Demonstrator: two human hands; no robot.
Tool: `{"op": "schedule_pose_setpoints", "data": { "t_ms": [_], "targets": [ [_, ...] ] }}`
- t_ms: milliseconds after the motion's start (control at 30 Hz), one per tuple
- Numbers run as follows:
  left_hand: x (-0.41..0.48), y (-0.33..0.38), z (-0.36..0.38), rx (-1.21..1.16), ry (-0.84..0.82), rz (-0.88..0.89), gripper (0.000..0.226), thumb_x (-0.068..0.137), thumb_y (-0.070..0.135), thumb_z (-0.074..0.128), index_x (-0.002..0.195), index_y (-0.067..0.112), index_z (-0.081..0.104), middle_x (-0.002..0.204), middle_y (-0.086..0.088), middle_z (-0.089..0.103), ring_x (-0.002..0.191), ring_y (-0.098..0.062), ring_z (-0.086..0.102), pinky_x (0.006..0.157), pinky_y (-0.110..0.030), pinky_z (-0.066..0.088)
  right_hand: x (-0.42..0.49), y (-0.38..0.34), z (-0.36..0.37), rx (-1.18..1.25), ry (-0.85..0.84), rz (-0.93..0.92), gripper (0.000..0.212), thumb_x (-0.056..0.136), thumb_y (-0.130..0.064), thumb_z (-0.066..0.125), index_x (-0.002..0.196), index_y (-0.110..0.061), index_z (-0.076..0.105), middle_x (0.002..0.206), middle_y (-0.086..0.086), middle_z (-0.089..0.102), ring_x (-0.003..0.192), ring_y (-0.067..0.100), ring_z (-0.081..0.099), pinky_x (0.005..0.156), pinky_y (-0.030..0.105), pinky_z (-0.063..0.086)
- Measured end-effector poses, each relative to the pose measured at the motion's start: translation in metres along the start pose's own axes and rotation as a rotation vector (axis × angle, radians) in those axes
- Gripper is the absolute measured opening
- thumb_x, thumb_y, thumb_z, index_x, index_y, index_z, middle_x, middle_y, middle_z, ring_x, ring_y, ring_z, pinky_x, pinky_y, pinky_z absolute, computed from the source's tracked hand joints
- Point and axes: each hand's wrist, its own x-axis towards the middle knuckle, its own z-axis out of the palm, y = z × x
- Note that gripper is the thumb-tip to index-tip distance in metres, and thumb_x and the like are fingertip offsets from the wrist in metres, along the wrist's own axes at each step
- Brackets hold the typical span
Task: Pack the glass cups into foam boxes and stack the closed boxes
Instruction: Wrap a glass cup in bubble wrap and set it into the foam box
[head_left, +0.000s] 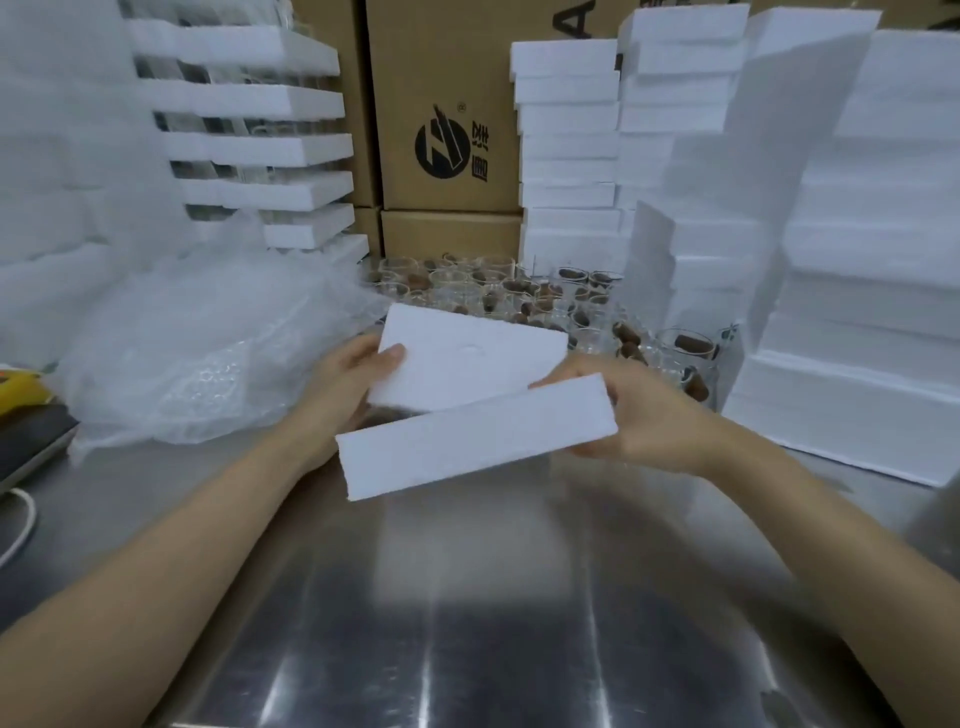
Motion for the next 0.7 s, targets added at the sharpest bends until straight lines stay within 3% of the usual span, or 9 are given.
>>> {"op": "schedule_pose_setpoints", "data": {
  "t_ms": [67,133,200,300,400,467,533,600,700],
  "targets": [
    [-0.002,0.005,0.000,-0.030,-0.047,0.091,0.048,0.078,0.011,0.068,0.124,0.019,0.057,0.119,-0.001,0.067,0.098,-0.013,0.069,0.072,-0.023,0.056,0.002,-0.002,-0.005,-0.126,-0.077,-0.045,0.037,0.074,-0.006,0.081,0.109,-0.007,0.069,0.112,0.002,0.067,0.105,0.009,0.062,0.092,0.028,0.049],
    [-0.009,0.009,-0.003,0.024,-0.118,0.166,0.061,0.071,0.008,0.071,0.129,0.020,0.054,0.121,0.004,0.066,0.109,-0.012,0.065,0.081,-0.023,0.055,0.001,-0.002,-0.011,-0.232,-0.216,-0.037,0.031,0.079,-0.003,0.075,0.108,-0.012,0.072,0.115,-0.002,0.067,0.110,0.007,0.060,0.096,0.023,0.044],
    [-0.016,0.011,-0.003,0.114,-0.175,0.213,0.060,0.069,0.005,0.073,0.124,0.021,0.057,0.118,0.009,0.068,0.111,-0.011,0.063,0.084,-0.023,0.054,-0.002,-0.002,-0.019,-0.268,-0.269,0.012,0.037,0.084,0.009,0.063,0.104,-0.021,0.074,0.112,-0.012,0.067,0.107,-0.005,0.058,0.091,0.014,0.043],
    [-0.023,0.015,0.001,0.210,-0.201,0.241,0.059,0.066,-0.004,0.075,0.117,0.022,0.058,0.111,0.018,0.069,0.109,-0.003,0.062,0.085,-0.017,0.051,-0.004,-0.001,-0.026,-0.153,-0.052,0.072,0.048,0.084,0.020,0.049,0.090,-0.018,0.077,0.091,-0.012,0.073,0.086,-0.013,0.063,0.075,0.005,0.044],
    [-0.027,0.018,0.005,0.303,-0.233,0.268,0.055,0.070,-0.009,0.075,0.111,0.024,0.058,0.108,0.023,0.068,0.108,0.002,0.061,0.086,-0.014,0.049,-0.006,-0.001,-0.025,0.033,0.261,0.095,0.049,0.079,0.022,0.044,0.071,-0.017,0.072,0.068,-0.001,0.069,0.064,0.005,0.064,0.064,0.016,0.048],
    [-0.029,0.019,0.006,0.362,-0.247,0.304,0.052,0.072,-0.008,0.076,0.108,0.026,0.059,0.110,0.024,0.066,0.108,0.002,0.060,0.085,-0.013,0.048,-0.003,0.000,-0.023,0.052,0.380,0.100,0.034,0.087,0.009,0.050,0.080,-0.019,0.067,0.074,-0.002,0.064,0.067,0.016,0.059,0.065,0.025,0.047],
    [-0.031,0.020,0.007,0.414,-0.270,0.329,0.051,0.074,-0.008,0.075,0.110,0.026,0.061,0.118,0.016,0.063,0.113,-0.002,0.057,0.089,-0.018,0.048,-0.003,0.002,-0.024,-0.038,0.315,0.118,0.007,0.094,-0.027,0.060,0.098,-0.025,0.065,0.098,-0.012,0.060,0.082,0.006,0.058,0.072,0.017,0.045],
    [-0.033,0.021,0.009,0.436,-0.321,0.313,0.052,0.076,-0.005,0.074,0.117,0.025,0.061,0.128,0.007,0.056,0.122,-0.007,0.053,0.100,-0.026,0.046,-0.004,0.005,-0.026,-0.118,0.152,0.126,0.033,0.083,-0.051,0.059,0.108,-0.031,0.066,0.115,-0.023,0.054,0.101,-0.011,0.052,0.082,0.004,0.039],
    [-0.038,0.022,0.012,0.393,-0.421,0.172,0.077,0.071,0.013,0.077,0.135,0.042,0.045,0.142,0.019,0.043,0.135,-0.002,0.038,0.106,-0.026,0.042,-0.005,0.005,-0.021,-0.061,-0.057,0.154,0.028,0.075,-0.052,0.066,0.096,-0.033,0.070,0.102,-0.022,0.065,0.098,-0.010,0.058,0.083,0.008,0.040]
  ]
}}
